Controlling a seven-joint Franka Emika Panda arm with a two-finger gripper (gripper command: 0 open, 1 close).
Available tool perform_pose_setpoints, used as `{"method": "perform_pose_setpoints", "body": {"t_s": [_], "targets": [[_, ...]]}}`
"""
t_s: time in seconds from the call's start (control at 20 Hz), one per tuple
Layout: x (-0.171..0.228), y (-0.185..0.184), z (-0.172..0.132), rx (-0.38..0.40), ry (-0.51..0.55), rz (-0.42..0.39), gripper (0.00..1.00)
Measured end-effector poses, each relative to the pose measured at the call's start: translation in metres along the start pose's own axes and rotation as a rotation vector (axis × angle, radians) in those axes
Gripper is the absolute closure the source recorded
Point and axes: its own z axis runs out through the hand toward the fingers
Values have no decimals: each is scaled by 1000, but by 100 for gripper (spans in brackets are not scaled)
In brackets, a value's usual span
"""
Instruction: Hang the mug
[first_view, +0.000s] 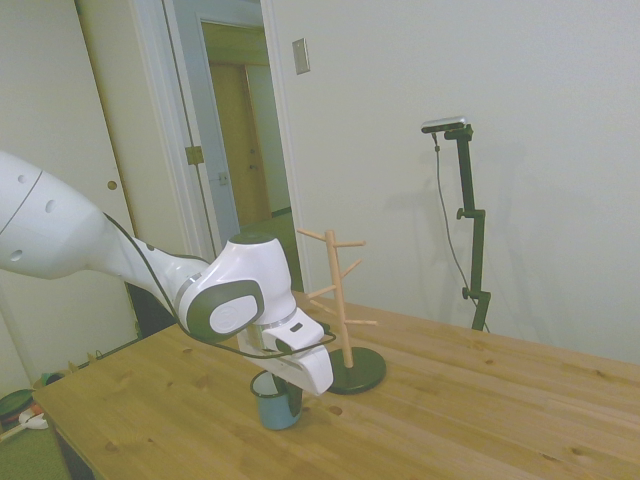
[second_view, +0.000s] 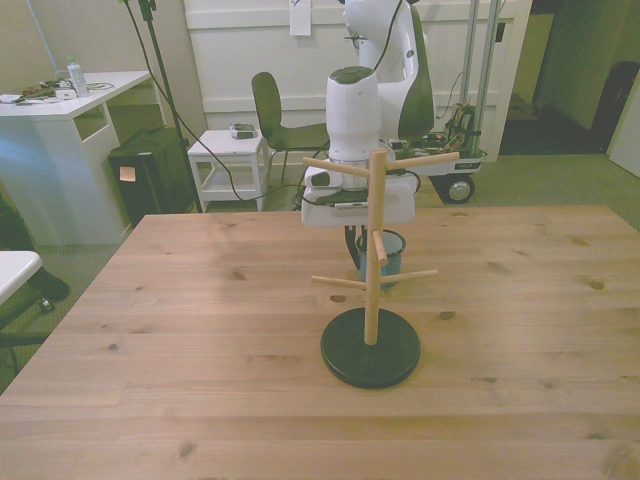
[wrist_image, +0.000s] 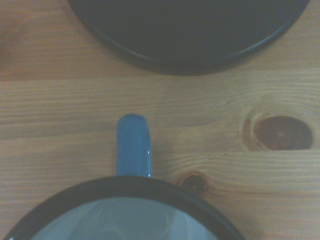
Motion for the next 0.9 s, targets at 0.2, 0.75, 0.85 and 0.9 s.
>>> {"method": "perform_pose_setpoints", "body": {"t_s": [0.2, 0.75, 0.85, 0.9], "targets": [[-5, -1, -4, -3, 9, -18, 100], [-32, 79, -102, 60, 108, 33, 100], [-30, 95, -119, 69, 121, 47, 100], [-28, 101, -126, 73, 128, 56, 100]]}}
